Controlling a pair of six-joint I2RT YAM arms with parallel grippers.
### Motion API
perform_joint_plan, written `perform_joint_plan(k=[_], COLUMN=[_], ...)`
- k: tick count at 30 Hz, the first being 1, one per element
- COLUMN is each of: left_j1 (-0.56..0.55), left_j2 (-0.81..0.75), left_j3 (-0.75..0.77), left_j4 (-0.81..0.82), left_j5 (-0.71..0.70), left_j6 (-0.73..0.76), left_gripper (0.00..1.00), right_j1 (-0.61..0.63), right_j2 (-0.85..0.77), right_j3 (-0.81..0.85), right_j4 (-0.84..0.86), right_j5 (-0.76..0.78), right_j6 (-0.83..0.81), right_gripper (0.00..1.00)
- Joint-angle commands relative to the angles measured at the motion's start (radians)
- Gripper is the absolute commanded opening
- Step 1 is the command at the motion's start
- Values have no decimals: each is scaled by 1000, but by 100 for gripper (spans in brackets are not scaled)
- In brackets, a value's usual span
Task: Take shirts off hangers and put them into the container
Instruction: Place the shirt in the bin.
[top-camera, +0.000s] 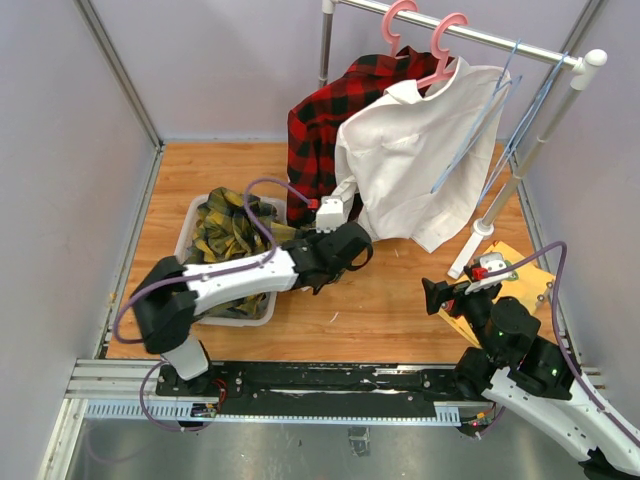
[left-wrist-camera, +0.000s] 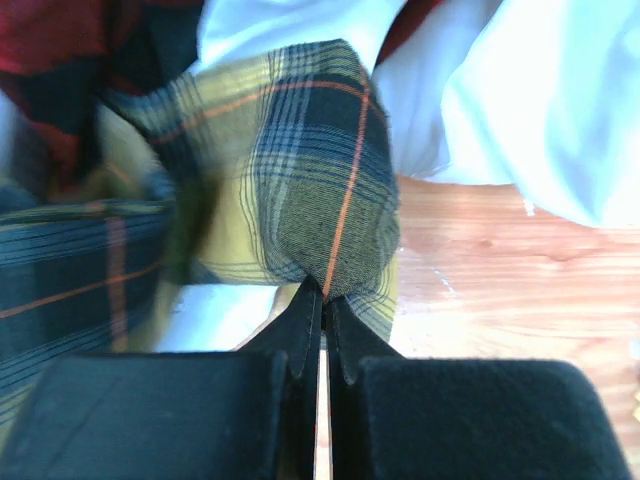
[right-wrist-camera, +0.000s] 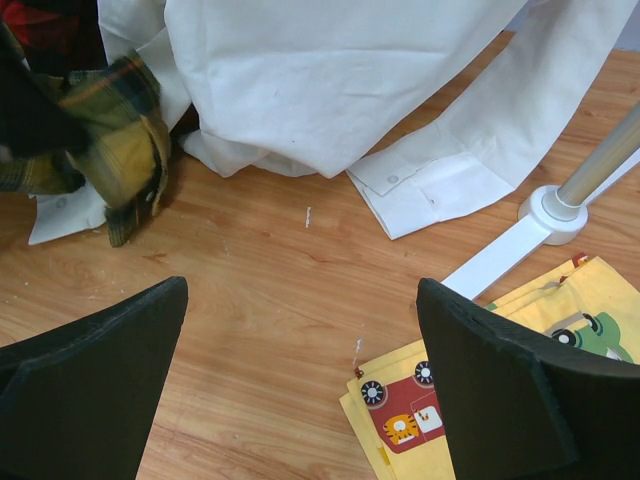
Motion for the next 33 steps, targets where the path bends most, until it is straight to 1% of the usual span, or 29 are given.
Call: perform_joint_plan(k=[1, 5, 9, 13, 15, 16, 18, 20, 21, 23, 24, 27, 28, 30, 32, 33], left_j1=[2, 29, 123, 218, 282, 326, 429, 541, 595, 683, 708, 742, 749, 751, 751, 752], left_j2=[-212, -382, -557, -735, -808, -838, -874, -873, -858, -820, -791, -719, -707, -685, -639, -614], left_j3=[-66, -68, -25, -78, -122, -153, -223, -301, -337, -405, -428, -521, -558, -661, -710, -725], left_j4=[52, 24, -74, -127, -176, -187, -205, -216, -211, -156, -139, -86, -39, 94, 129, 151], left_j5=[-64, -103, -159, -260, -309, -304, -257, -188, -144, -13, 45, 155, 230, 379, 414, 425], left_j6=[37, 103, 147, 195, 161, 160, 130, 98, 91, 120, 113, 13, -34, -44, -112, -116], left_gripper=[1, 1, 1, 0, 0, 0, 0, 1, 2, 4, 4, 8, 10, 9, 11, 13], right_j1=[-9, -9, -9, -9, -9, -9, -9, -9, -9, -9, -9, -9, -9, -9, -8, -9], right_j2=[-14, -13, -14, -12, -12, -13, -12, -10, -10, -10, -10, -9, -9, -9, -9, -9], right_j3=[-7, -7, -5, -4, -3, -2, -1, 1, 2, 2, 1, 2, 0, 3, 4, 4], right_j4=[8, 8, 8, 8, 8, 7, 7, 8, 8, 8, 8, 8, 8, 8, 8, 8], right_j5=[26, 27, 32, 35, 36, 36, 38, 39, 39, 35, 35, 38, 39, 37, 35, 33], right_j6=[9, 10, 7, 7, 6, 6, 4, 2, 1, 1, 3, 1, 1, 1, 1, 1], right_gripper=[98, 98, 98, 98, 98, 98, 98, 98, 98, 98, 98, 98, 98, 98, 98, 98])
